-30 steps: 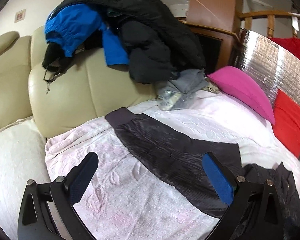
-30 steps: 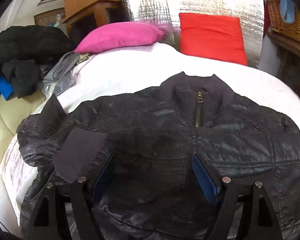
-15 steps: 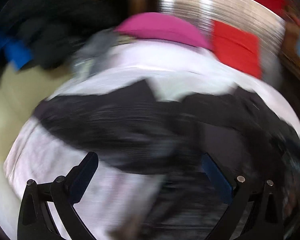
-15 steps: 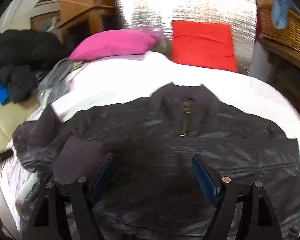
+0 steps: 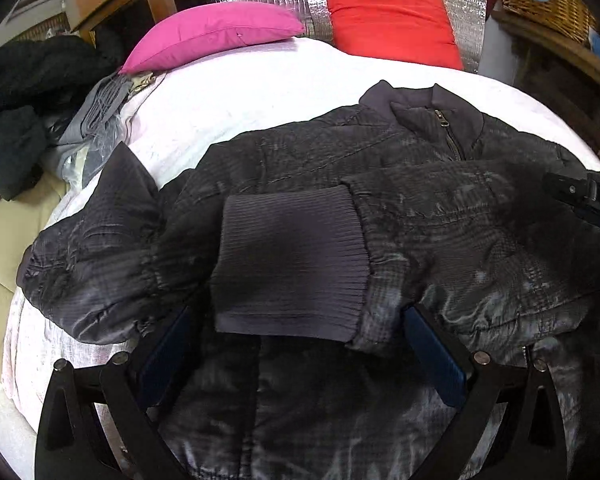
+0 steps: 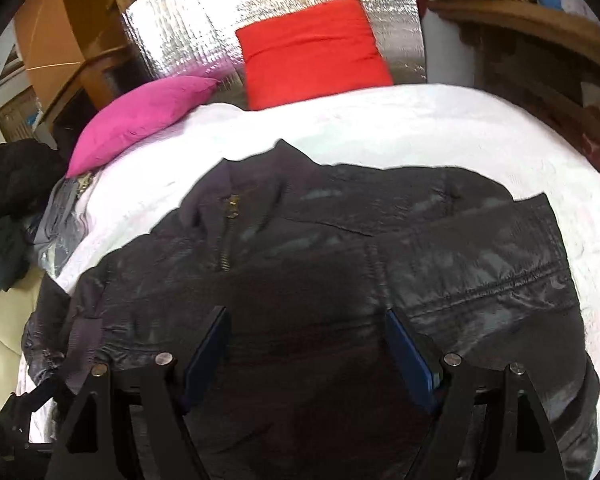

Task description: Fold large clothes

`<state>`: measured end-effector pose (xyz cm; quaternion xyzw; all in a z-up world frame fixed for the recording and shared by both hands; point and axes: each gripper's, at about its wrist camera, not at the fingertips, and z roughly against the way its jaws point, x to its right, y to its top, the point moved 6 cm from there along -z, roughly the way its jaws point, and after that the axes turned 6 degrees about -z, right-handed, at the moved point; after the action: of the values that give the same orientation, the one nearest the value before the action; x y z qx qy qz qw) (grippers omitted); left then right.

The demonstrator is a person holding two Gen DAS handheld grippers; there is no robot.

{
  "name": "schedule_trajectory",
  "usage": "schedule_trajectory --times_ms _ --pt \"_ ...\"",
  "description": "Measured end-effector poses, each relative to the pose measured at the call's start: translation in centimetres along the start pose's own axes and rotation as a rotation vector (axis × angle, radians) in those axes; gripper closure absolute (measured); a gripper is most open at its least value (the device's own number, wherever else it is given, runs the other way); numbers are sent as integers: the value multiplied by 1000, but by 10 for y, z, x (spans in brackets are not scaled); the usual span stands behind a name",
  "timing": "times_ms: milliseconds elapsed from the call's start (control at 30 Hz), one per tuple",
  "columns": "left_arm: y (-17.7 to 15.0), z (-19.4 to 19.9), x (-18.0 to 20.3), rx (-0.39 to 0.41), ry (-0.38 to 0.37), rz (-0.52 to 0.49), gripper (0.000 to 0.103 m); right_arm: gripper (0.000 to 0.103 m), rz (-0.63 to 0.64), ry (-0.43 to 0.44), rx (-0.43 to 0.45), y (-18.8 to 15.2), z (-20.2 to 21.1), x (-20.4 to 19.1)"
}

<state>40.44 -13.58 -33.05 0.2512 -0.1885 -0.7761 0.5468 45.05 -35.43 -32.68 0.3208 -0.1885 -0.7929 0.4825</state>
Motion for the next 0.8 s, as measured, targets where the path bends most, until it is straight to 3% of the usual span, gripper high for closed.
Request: schedule_trajectory --times_ms 300,533,667,800 --pt "-2 -2 -5 11 8 2 0 21 102 -97 -4 0 -22 1" --pt "-1 -4 -7 9 1 7 0 21 115 -106 114 10 -1 -5" --pt "-1 -4 -8 12 2 8 0 21 110 -161 -5 -3 -27 4" --pt "-2 -3 -9 13 2 7 0 21 108 -149 12 2 -20 2"
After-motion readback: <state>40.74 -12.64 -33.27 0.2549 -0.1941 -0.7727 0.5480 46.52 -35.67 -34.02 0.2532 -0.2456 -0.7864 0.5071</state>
